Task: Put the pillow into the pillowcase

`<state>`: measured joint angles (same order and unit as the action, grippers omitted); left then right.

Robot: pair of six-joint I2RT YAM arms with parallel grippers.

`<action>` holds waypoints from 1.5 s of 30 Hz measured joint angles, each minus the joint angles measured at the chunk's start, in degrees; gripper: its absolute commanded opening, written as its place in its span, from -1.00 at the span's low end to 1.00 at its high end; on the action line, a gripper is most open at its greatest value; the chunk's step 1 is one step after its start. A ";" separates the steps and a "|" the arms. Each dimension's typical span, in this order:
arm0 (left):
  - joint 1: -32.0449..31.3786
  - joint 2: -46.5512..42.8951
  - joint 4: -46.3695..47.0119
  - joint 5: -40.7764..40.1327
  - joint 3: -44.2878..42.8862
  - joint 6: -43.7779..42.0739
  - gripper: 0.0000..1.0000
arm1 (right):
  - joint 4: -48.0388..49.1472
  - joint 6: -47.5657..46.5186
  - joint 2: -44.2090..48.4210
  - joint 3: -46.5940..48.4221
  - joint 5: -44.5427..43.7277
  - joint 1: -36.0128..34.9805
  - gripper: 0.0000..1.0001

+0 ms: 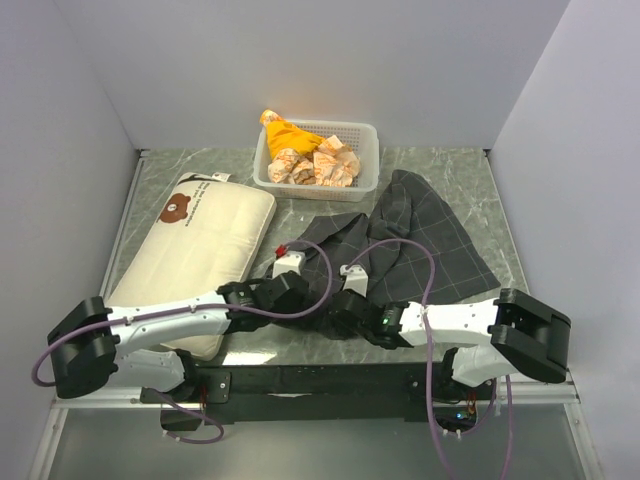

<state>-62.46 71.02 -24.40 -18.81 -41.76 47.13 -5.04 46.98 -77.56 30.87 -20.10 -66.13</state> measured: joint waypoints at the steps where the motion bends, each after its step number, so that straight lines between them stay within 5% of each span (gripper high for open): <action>1: -0.31 0.50 0.17 0.37 0.07 -0.20 0.09 | -0.37 0.02 -0.02 0.00 -0.22 0.00 -0.67; 17: -6.14 11.80 2.40 -2.93 -5.09 -2.97 0.15 | -3.78 0.11 -0.04 1.40 -1.53 0.17 -0.81; 24: -6.51 15.21 -0.52 -10.03 -9.42 -2.45 -0.76 | -6.80 0.33 1.70 0.50 -2.01 1.03 -0.83; 28: -6.56 15.37 -2.34 -12.90 -9.99 -1.31 -0.98 | -9.07 1.25 2.32 0.48 -3.06 1.14 -0.86; 31: -6.80 15.04 -2.89 -12.96 -9.97 -0.87 -0.80 | -9.81 1.81 3.63 0.11 -3.34 1.14 -0.88; 32: -7.02 14.75 -2.84 -12.48 -9.84 -0.92 -0.32 | -9.81 1.92 4.50 -0.15 -3.41 1.16 -0.88; 33: -7.23 14.29 -2.36 -11.82 -9.44 -1.33 -0.09 | -10.05 2.03 5.46 -0.24 -3.45 1.20 -0.88; 35: -8.13 13.05 -1.55 -10.78 -8.50 -2.67 0.08 | -10.01 2.08 6.80 -0.24 -3.48 1.29 -0.88; 45: -11.74 14.86 3.87 -9.27 -8.41 -7.19 0.15 | -12.24 2.47 9.14 -1.20 -3.80 1.57 -0.88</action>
<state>-74.19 85.89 -20.53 -28.08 -50.17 39.94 -17.28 49.45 -68.42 29.67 -23.90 -64.55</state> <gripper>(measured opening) 0.580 0.065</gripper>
